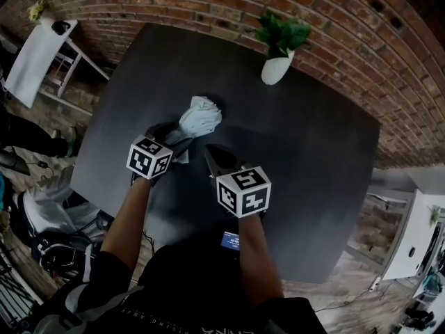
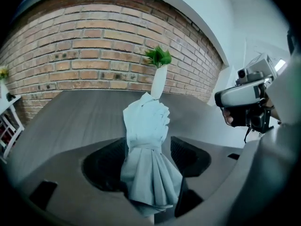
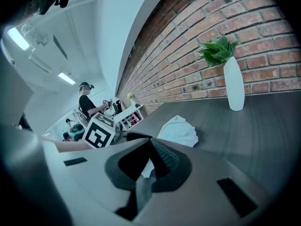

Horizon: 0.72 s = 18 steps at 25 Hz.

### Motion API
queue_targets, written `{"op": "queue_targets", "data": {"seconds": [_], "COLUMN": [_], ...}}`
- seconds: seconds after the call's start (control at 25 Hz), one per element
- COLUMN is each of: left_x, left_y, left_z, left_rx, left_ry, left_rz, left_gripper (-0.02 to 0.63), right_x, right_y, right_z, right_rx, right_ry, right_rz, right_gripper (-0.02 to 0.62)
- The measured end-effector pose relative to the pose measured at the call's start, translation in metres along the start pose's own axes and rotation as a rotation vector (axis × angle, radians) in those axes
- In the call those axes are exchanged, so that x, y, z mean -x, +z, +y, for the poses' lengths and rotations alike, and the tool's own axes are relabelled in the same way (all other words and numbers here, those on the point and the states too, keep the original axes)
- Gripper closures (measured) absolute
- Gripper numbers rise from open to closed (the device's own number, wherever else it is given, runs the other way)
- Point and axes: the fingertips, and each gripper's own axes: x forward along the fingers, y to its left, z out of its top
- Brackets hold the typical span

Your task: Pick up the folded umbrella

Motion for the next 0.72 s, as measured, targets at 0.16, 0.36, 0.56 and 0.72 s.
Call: {"op": "queue_targets", "data": {"seconds": [0.16, 0.36, 0.56, 0.72], "left_x": [-0.014, -0.026, -0.036, -0.043], "left_y": [-0.012, -0.021, -0.028, -0.037], "left_z": [0.002, 0.005, 0.009, 0.014], "left_rx": [-0.022, -0.070, -0.111, -0.138], "left_ry": [0.015, 0.042, 0.070, 0.075], "left_rz": [0.069, 0.149, 0.204, 0.227], "left_gripper": [0.288, 0.288, 0.290, 0.290], "right_x": [-0.004, -0.007, -0.007, -0.005], "right_y": [-0.002, -0.008, -0.012, -0.013], "right_z": [-0.007, -0.015, -0.022, -0.028], "right_rx": [-0.009, -0.025, -0.030, -0.036], "right_ry": [-0.005, -0.013, -0.024, -0.036], "right_rz": [0.008, 0.020, 0.029, 0.028], "right_gripper": [0.586, 0.586, 0.586, 0.586]}}
